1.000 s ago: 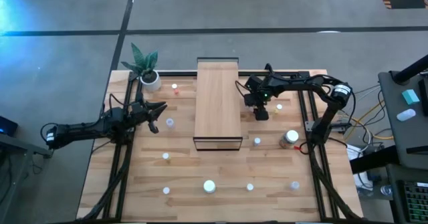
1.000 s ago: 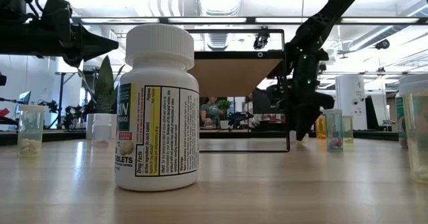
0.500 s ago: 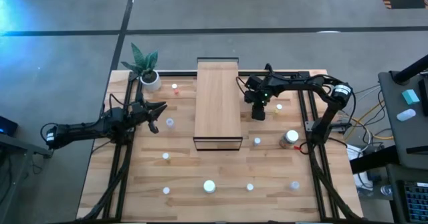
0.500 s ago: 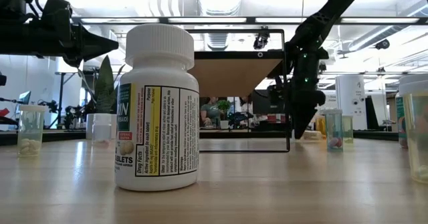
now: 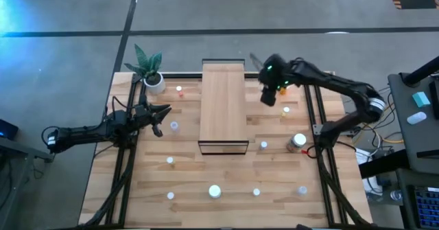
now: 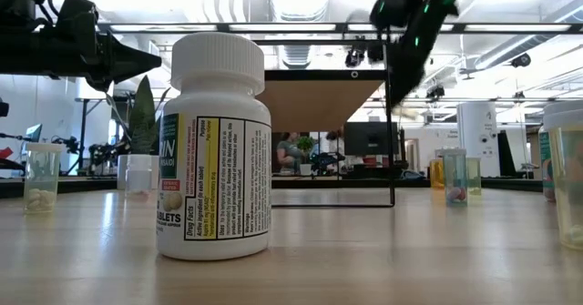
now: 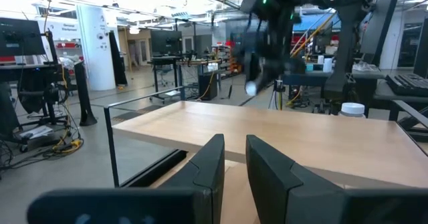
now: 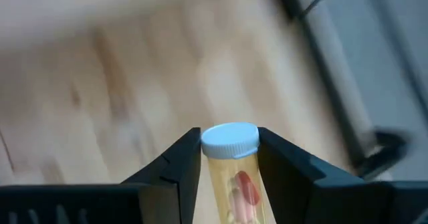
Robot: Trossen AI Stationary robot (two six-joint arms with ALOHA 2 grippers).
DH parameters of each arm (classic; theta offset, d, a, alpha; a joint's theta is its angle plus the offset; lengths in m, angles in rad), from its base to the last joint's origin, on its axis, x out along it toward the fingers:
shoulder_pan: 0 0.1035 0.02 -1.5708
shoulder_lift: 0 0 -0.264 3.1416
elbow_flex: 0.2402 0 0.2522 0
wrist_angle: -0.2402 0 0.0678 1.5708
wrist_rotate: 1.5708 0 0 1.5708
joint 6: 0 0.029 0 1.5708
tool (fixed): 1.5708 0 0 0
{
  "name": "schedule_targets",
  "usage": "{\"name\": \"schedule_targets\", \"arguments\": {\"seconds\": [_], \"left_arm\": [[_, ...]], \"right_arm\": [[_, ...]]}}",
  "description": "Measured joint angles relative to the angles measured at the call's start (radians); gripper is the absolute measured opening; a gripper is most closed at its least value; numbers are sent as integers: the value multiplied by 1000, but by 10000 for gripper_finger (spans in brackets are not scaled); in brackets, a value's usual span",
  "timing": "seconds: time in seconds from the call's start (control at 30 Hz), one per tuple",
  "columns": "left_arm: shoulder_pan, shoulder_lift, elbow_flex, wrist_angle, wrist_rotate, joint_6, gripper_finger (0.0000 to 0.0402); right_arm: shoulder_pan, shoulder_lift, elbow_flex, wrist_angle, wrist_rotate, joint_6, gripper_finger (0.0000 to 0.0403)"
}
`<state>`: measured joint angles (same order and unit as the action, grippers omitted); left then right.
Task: Pick and place medicine bottles onto shelf by color
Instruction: Put the top left yellow pill bottle on the shelf
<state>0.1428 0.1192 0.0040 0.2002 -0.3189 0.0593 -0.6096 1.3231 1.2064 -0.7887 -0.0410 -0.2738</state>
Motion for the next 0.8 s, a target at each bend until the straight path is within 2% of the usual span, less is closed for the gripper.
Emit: {"name": "schedule_targets", "arguments": {"seconds": [0.07,0.2,0.3,0.47,0.53,0.67,0.8], "left_arm": [[0,0,0,0,0,0,44],[0,0,0,0,0,0,44],[0,0,0,0,0,0,44],[0,0,0,0,0,0,44],[0,0,0,0,0,0,44],[0,1,0,0,0,0,44],[0,1,0,0,0,0,44]], "right_arm": [[-10,-59,-13,124,-68,23,132],[-18,-92,-84,505,-281,126,132],[-17,-35,-140,811,-339,194,132],[-18,156,-149,1216,-375,274,132],[-17,238,-108,1293,-383,288,132],[-15,374,1,1289,-385,298,132],[-15,454,94,1287,-385,317,132]]}}
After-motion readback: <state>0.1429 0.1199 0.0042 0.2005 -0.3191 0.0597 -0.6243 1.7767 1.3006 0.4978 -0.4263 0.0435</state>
